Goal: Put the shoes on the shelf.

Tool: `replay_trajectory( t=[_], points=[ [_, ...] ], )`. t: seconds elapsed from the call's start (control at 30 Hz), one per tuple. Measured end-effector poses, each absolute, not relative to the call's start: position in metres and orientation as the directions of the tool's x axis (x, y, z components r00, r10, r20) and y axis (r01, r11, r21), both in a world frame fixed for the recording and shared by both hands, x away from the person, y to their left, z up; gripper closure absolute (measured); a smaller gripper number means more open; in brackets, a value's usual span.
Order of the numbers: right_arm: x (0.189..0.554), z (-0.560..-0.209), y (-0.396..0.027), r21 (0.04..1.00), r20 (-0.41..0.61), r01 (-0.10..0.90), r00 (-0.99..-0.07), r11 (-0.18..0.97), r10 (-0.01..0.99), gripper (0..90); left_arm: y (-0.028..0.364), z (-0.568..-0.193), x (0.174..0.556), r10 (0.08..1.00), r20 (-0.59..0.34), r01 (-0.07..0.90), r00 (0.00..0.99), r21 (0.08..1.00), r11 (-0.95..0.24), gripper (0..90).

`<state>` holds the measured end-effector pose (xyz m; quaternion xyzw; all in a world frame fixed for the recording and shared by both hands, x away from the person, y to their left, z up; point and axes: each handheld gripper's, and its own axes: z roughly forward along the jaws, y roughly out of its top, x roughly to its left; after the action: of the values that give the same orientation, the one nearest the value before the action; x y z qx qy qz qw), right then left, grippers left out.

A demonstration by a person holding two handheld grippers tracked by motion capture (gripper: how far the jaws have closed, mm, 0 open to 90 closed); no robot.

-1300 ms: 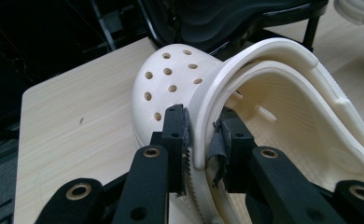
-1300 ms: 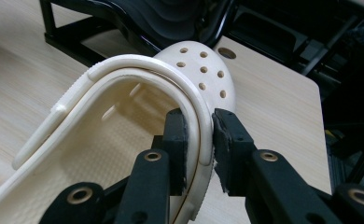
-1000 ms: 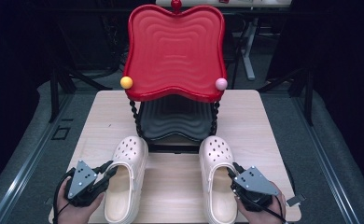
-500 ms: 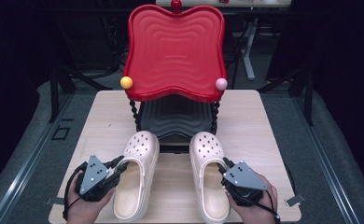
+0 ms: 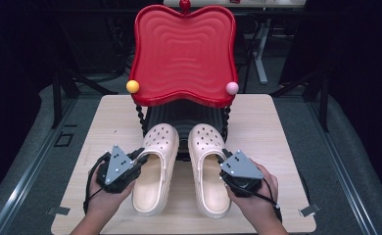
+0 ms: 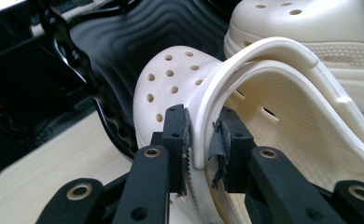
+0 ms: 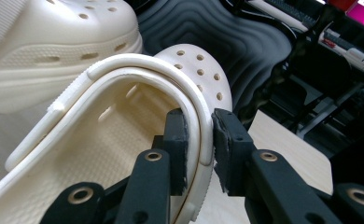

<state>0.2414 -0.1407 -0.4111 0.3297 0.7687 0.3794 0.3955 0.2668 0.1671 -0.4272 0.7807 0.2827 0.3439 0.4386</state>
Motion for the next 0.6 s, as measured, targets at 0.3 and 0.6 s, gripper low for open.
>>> replay_trajectory(
  t=[0.3, 0.6],
  points=[
    [0.283, -0.408, -0.121, 0.839, -0.385, 0.209, -0.425, 0.503, 0.819, 75.8, 0.145, -0.421, 0.299, 0.755, 0.349, 0.128, 0.555, 0.861, -0.492, 76.2],
    [0.311, -0.409, -0.114, 0.841, -0.396, 0.212, -0.387, 0.498, 0.833, 75.9, 0.133, -0.418, 0.325, 0.758, 0.371, 0.127, 0.536, 0.853, -0.506, 76.2]
  ],
)
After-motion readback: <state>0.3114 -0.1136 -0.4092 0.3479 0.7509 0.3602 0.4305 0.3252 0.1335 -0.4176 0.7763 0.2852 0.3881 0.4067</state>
